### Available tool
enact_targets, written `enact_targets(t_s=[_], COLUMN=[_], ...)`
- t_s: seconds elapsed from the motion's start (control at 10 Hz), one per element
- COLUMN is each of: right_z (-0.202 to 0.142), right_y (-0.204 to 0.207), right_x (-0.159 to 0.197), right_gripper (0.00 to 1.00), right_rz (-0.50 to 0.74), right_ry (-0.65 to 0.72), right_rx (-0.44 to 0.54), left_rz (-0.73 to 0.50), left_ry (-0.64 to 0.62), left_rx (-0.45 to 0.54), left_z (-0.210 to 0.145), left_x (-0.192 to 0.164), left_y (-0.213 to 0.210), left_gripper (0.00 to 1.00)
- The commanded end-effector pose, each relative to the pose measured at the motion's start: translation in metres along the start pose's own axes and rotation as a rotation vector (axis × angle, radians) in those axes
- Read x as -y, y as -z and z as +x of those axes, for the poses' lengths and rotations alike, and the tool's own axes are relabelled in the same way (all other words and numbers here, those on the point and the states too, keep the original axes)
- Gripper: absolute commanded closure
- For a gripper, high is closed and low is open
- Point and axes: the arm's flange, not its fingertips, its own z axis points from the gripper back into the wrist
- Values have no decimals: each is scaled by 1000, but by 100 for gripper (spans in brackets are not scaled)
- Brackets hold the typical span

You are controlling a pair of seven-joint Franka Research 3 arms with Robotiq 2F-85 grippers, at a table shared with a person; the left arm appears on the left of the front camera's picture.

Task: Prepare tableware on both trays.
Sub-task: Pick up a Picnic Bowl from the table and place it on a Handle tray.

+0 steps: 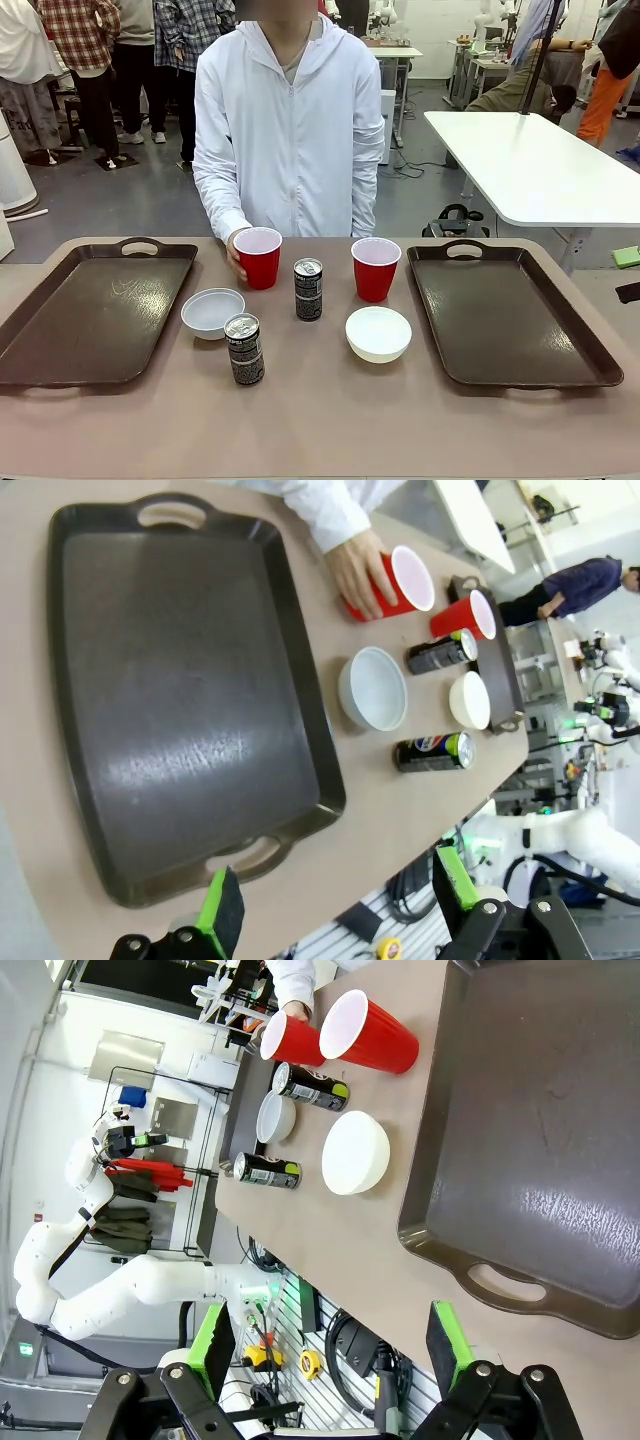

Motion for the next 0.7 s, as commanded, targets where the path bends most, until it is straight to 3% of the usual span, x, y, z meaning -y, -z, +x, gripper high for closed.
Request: enact_targets(t_s=[0.0,0.3,0.6], right_z=[3,40,64], right_y=[23,106,194], right_x=[-27,-110,-147], right_gripper=[0,0,0], right_rz=[-40,-319,-628], right_ry=[-24,21,66], right_rx=[-72,-294,-390], left_rz=[-15,-15,-15], left_ry=[-7,-7,-7], left_rx=[13,13,13], left_z=[1,1,1], left_x=[0,0,0], left_y=[1,1,1], left_gripper=[0,0,0])
